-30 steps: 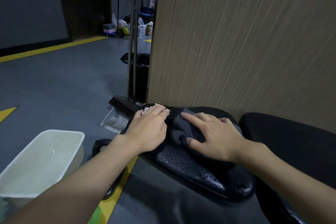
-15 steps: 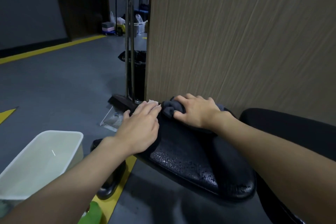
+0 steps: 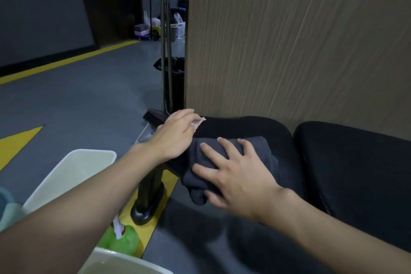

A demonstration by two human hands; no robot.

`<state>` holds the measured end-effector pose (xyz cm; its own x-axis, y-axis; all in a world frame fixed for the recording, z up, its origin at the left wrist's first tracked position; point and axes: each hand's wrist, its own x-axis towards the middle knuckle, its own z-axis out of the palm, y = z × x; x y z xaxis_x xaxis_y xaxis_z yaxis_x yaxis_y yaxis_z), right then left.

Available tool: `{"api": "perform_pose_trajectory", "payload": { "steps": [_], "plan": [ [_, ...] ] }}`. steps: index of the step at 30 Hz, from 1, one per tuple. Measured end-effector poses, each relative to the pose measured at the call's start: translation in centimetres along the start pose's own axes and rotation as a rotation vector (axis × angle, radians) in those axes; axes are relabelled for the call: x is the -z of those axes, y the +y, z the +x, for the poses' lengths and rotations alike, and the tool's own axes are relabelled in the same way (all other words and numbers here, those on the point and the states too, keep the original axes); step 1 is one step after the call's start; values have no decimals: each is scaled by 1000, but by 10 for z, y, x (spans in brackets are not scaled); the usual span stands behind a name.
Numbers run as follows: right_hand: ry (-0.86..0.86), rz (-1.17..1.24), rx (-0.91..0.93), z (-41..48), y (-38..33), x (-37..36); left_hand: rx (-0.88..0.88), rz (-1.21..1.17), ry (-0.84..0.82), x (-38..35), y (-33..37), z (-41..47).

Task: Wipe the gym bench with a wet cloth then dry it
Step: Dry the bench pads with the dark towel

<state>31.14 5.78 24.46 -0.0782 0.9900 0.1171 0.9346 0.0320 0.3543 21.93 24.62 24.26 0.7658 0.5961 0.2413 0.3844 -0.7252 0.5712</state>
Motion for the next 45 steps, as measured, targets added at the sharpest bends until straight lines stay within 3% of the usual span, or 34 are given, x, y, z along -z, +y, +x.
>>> {"api": "perform_pose_trajectory", "payload": {
  "steps": [5, 11, 16, 23, 27, 31, 35, 40, 45],
  "plan": [
    [27, -38, -4, -10, -9, -2, 27, 140, 20, -5, 6, -9],
    [6, 46, -49, -24, 9, -4, -173, 221, 63, -9, 14, -27],
    [-19, 134, -152, -1, 39, -5, -186, 225, 104, -9, 21, -30],
    [-180, 237, -413, 48, 120, -25, -207, 492, -8, -27, 49, -41],
    [-239, 261, -470, 60, 135, -30, -214, 689, -47, -29, 58, -39],
    [-212, 234, -416, 45, 120, -25, -215, 746, -89, -27, 63, -37],
    [-126, 185, -303, 1, 87, -17, -147, 658, -147, -22, 70, -37],
    [75, 164, -170, -64, 46, -8, -110, 571, -187, -21, 71, -31],
    [57, 151, -77, -87, 42, -9, -68, 507, -197, -24, 66, -26]
  ]
}}
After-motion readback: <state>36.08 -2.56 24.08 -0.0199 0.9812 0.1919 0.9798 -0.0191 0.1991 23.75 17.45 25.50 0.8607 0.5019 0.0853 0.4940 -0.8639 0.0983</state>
